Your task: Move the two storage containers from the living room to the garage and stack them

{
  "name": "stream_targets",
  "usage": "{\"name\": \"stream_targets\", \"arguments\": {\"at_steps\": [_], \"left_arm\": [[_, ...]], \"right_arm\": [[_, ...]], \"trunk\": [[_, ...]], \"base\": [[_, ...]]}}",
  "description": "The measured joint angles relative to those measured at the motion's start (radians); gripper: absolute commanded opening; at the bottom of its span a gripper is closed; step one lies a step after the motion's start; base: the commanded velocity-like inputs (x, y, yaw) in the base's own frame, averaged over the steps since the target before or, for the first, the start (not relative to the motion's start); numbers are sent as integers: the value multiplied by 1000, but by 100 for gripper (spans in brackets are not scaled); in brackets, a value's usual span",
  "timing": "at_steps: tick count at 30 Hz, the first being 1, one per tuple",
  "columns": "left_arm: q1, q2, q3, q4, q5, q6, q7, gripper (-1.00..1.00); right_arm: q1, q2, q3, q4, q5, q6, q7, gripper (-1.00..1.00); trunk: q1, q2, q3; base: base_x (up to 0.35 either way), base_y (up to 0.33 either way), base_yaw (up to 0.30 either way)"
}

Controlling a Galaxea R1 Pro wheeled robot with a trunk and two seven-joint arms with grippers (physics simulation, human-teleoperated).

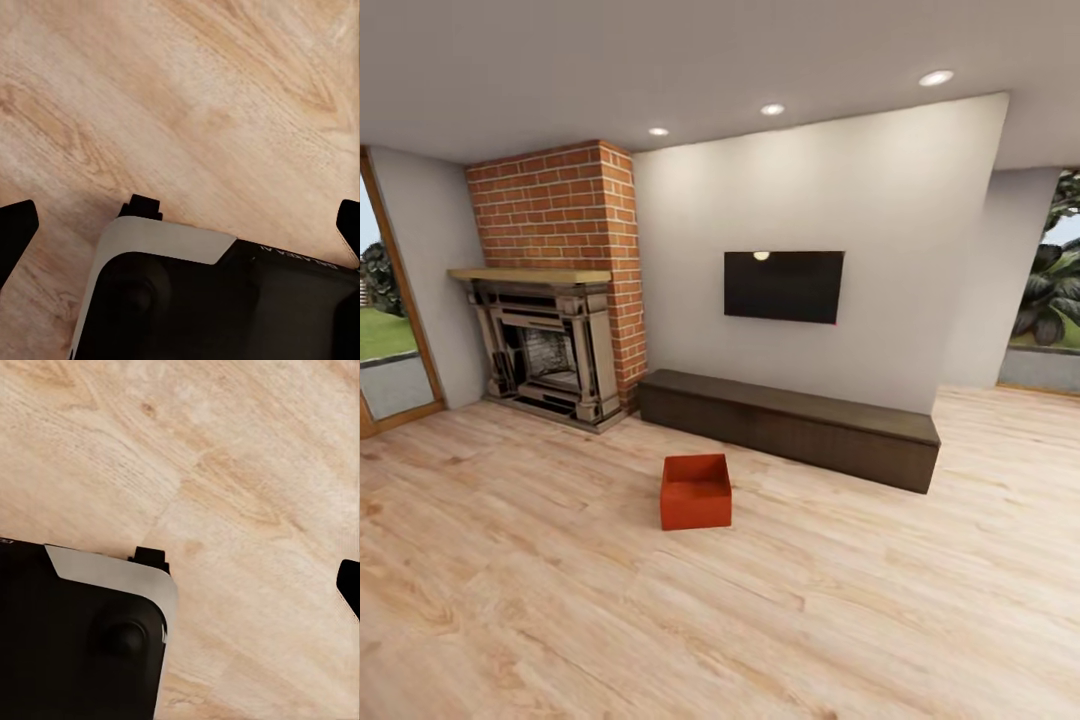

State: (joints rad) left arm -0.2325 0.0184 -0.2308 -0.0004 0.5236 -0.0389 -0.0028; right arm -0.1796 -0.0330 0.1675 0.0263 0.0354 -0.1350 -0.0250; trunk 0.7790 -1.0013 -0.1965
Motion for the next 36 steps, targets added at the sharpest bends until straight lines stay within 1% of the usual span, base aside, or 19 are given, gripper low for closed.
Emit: {"name": "stream_targets", "arguments": {"at_steps": [25,36], "left_arm": [[0,0,0,0,0,1,0,100],[0,0,0,0,0,2,0,100]], "right_arm": [[0,2,-2,0,1,0,0,100],[0,-4,1,0,2,1,0,100]], "trunk": [[0,0,0],[0,0,0]], "base": [[323,97,0],[323,7,0]]}}
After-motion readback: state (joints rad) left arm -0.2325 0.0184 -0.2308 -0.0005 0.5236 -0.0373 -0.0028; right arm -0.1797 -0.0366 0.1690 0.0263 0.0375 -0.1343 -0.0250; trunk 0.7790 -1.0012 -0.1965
